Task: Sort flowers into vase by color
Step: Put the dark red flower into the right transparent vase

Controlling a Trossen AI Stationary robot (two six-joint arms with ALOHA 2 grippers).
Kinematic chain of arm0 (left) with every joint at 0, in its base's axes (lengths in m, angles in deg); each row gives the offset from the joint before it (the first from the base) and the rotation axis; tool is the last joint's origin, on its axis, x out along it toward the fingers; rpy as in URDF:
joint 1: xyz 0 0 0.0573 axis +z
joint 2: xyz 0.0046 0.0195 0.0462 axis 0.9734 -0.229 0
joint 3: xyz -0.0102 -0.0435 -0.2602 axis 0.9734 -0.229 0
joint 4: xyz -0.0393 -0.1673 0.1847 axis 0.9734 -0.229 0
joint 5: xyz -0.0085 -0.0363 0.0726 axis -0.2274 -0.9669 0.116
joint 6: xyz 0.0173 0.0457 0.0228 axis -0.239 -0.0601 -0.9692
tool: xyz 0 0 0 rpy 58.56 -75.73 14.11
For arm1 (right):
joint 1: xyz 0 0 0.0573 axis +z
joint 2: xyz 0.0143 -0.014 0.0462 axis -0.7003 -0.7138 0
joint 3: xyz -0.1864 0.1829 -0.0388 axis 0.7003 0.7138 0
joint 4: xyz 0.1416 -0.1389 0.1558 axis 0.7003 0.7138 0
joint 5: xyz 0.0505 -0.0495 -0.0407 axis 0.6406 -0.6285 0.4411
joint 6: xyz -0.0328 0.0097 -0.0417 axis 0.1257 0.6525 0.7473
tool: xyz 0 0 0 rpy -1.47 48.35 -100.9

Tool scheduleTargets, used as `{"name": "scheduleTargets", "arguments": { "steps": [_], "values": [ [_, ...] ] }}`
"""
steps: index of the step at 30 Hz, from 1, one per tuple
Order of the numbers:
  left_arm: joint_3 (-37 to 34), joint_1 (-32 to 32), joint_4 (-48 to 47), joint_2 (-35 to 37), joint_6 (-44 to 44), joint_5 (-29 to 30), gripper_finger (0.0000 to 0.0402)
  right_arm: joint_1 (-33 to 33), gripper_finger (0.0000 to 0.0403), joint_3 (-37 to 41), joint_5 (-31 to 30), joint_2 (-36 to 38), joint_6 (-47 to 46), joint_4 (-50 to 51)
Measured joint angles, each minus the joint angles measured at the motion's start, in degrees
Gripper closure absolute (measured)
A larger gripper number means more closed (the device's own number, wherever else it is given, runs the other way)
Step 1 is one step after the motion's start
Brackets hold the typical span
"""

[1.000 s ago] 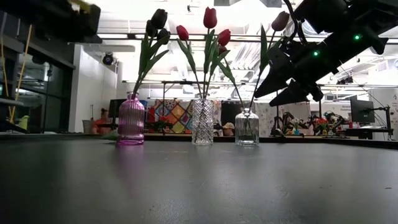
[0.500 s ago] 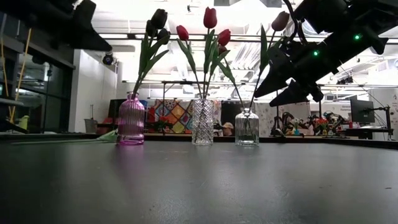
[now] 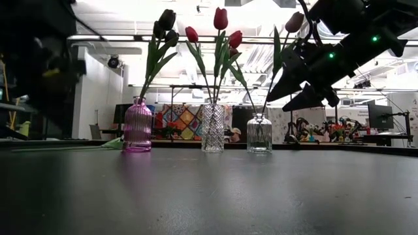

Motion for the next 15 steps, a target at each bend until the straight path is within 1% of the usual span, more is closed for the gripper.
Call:
{"name": "scheduleTargets", "arguments": {
  "steps": [6, 9, 12, 15],
  "values": [
    [0.0, 4.16, 2.08, -7.94, -6.75, -3.19, 0.0401, 0.0, 0.0116, 0.0, -1.01, 0.0, 0.02, -0.59],
    [0.0, 6.54, 0.86, -11.09, -7.65, -4.51, 0.04, 0.0, 0.0116, 0.0, -0.98, 0.0, 0.06, -0.57],
    [0.0, 8.76, 1.2, -13.18, -8.74, -4.49, 0.0393, 0.0, 0.0116, 0.0, -0.98, 0.0, 0.47, -0.55],
    [0.0, 10.89, 3.0, -14.2, -10.99, -4.54, 0.0377, 0.0, 0.0116, 0.0, -0.96, 0.0, 0.48, -0.55]
  ]
}}
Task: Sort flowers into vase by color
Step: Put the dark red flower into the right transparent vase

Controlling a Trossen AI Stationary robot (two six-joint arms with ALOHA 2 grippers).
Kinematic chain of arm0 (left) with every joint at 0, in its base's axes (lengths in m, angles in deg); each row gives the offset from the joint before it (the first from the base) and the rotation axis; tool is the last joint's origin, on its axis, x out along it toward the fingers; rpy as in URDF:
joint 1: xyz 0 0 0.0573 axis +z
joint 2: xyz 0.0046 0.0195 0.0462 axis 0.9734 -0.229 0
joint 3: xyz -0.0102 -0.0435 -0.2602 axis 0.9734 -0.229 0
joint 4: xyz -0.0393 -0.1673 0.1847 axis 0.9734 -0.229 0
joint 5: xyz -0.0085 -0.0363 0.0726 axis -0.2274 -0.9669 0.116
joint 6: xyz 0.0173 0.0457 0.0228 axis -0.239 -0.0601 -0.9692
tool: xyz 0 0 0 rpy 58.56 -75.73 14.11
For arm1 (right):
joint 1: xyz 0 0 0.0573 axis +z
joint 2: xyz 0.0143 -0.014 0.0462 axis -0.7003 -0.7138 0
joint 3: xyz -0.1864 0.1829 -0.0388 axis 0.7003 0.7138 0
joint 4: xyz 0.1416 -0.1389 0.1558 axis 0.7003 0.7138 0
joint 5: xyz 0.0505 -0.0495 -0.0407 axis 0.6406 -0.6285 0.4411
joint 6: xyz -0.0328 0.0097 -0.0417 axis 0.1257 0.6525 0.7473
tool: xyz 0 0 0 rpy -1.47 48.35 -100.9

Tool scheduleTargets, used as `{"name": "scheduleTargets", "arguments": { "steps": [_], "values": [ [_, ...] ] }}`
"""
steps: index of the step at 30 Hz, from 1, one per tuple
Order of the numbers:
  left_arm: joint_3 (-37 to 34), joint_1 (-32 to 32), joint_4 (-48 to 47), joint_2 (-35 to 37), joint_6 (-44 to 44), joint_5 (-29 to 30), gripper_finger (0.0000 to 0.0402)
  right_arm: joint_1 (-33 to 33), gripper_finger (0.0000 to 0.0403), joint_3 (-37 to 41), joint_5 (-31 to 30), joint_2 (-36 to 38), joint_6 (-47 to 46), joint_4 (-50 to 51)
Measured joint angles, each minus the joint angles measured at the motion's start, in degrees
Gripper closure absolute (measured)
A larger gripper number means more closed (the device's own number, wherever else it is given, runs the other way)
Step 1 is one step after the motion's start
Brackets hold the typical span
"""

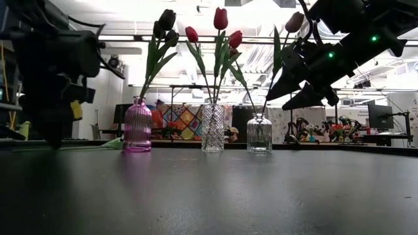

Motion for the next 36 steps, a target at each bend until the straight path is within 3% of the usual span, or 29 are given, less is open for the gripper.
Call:
{"name": "scheduleTargets", "arguments": {
  "steps": [6, 13, 19, 27, 36],
  "values": [
    [0.0, 2.87, 3.65, -0.11, -5.32, -1.96, 0.033, 0.0, 0.0116, 0.02, 0.04, 0.0, 0.16, 0.02],
    [0.02, 4.99, 3.33, -0.04, -5.67, -2.11, 0.0274, 0.0, 0.0116, 0.01, 0.08, 0.0, 0.16, 0.04],
    [0.16, 8.22, 3.61, 0.02, -6.65, -4.24, 0.0261, 0.0, 0.0116, 0.01, 0.15, 0.0, 0.03, 0.04],
    [0.17, 11.86, 4.32, 0.02, -9.19, -8.77, 0.0291, 0.0, 0.0116, 0.0, 0.17, 0.0, -0.01, 0.01],
    [0.11, 11.84, 4.46, -0.04, -9.46, -9.52, 0.0394, 0.0, 0.0116, 0.01, 1.07, 0.0, -0.04, -0.02]
  ]
}}
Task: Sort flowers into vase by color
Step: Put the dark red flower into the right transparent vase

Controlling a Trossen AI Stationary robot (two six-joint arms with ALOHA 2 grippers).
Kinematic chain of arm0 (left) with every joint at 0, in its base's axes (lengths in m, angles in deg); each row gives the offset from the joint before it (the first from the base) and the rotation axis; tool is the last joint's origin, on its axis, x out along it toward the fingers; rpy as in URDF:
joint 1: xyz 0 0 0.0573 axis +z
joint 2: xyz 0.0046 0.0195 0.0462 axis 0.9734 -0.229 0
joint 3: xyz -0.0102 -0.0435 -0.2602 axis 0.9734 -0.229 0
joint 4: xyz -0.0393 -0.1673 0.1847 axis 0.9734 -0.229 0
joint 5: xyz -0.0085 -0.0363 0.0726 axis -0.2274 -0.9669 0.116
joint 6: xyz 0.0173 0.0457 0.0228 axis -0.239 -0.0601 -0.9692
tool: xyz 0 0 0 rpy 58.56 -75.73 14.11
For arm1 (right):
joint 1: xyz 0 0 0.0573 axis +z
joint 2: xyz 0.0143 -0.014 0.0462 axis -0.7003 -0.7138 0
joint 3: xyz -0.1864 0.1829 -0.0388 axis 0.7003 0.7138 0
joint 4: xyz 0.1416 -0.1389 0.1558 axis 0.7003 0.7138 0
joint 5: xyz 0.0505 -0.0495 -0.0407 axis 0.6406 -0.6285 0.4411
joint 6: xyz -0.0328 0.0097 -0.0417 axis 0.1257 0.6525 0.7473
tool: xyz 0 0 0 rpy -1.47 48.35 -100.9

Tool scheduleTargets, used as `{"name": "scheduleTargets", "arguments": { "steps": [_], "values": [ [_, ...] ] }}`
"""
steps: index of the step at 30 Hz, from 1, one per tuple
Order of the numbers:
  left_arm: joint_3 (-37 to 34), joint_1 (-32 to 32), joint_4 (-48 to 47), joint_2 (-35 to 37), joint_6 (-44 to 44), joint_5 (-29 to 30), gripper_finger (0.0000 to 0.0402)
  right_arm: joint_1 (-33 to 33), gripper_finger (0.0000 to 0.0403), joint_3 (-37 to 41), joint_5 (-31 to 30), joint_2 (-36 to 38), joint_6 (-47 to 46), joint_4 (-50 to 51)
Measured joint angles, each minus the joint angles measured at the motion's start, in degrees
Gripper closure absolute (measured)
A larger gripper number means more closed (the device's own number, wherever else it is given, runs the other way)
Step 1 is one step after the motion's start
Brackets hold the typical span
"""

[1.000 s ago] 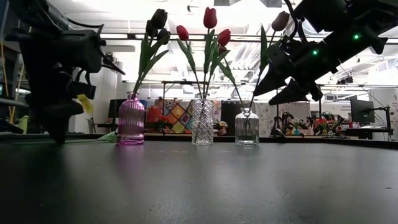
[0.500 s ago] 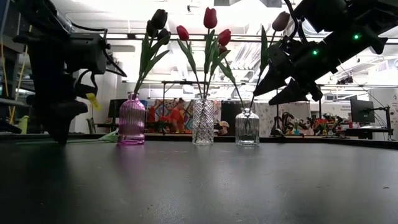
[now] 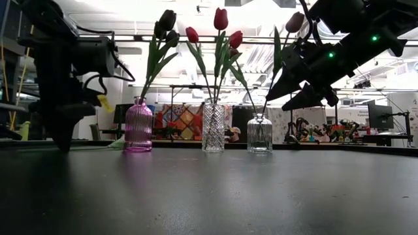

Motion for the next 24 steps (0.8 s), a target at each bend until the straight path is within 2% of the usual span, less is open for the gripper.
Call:
{"name": "scheduleTargets", "arguments": {
  "steps": [7, 13, 17, 24],
  "values": [
    [-0.3, -2.81, -1.41, 0.63, 2.51, 8.18, 0.04, 0.0, 0.0116, 0.01, 0.0, 0.0, 0.0, 0.0],
    [-0.37, -5.76, -7.55, 3.82, 10.26, 16.43, 0.0401, -0.01, 0.0116, 0.0, -0.02, 0.0, 0.02, 0.0],
    [-0.28, -8.21, -7.51, 6.35, 13.19, 19.48, 0.0401, 0.0, 0.0116, 0.01, -0.02, 0.0, 0.02, -0.13],
    [-0.26, -13.26, -7.55, 11.22, 18.68, 30.13, 0.0401, 0.0, 0.0116, 0.01, -0.04, 0.0, 0.02, -0.18]
  ]
}}
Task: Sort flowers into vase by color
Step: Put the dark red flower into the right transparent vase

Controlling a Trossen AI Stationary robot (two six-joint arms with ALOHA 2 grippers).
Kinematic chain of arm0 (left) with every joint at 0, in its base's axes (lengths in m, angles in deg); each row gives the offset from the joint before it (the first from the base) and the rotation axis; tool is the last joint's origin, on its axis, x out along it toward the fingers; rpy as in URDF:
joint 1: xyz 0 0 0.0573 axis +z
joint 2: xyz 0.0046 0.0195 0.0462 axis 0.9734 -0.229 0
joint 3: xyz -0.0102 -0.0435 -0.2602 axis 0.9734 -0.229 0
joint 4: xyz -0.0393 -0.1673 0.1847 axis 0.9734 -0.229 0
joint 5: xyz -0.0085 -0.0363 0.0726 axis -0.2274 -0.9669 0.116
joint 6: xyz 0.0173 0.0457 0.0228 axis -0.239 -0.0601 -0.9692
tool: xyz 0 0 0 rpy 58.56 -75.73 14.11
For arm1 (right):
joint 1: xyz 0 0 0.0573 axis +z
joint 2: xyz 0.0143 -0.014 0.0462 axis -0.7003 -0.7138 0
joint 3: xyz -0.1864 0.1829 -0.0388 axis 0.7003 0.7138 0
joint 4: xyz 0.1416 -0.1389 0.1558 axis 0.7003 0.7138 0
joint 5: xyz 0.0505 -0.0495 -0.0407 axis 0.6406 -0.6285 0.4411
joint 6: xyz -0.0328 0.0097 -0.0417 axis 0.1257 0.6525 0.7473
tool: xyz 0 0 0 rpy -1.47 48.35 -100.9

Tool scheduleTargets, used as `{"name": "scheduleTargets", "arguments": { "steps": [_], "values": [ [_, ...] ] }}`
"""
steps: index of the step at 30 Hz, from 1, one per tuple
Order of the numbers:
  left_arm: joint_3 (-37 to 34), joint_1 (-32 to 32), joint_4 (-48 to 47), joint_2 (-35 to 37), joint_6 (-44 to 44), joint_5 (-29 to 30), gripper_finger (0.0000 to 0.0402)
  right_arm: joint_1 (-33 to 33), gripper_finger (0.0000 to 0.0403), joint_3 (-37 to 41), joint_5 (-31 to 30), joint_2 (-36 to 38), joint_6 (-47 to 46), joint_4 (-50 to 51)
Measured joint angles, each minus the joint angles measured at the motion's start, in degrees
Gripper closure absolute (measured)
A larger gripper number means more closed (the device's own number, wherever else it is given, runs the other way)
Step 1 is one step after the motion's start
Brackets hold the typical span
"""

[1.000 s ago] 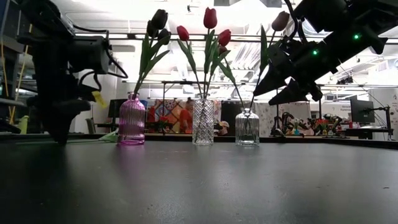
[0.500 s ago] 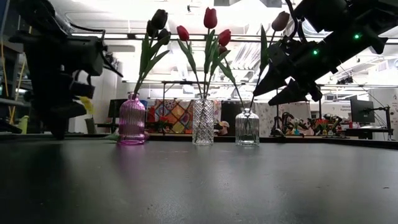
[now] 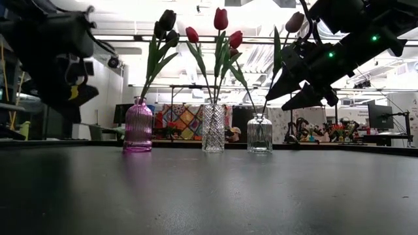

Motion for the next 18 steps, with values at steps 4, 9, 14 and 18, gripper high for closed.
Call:
{"name": "scheduleTargets", "arguments": {
  "steps": [4, 9, 14, 18],
  "values": [
    [0.02, -2.58, -0.8, 2.42, 2.7, 4.91, 0.0401, -0.01, 0.0116, 0.0, 0.0, 0.0, 0.02, -0.02],
    [0.08, -4.09, -0.77, 4.96, 3.19, 6.06, 0.0401, 0.0, 0.0116, 0.0, -0.02, 0.0, 0.02, -0.02],
    [0.12, -5.43, -0.76, 6.51, 3.23, 5.34, 0.0401, 0.0, 0.0116, 0.0, -0.02, 0.0, 0.0, -0.02],
    [0.13, -6.96, -0.71, 6.73, 4.03, 3.28, 0.0401, 0.0, 0.0116, 0.0, -0.02, 0.0, 0.0, -0.04]
  ]
}}
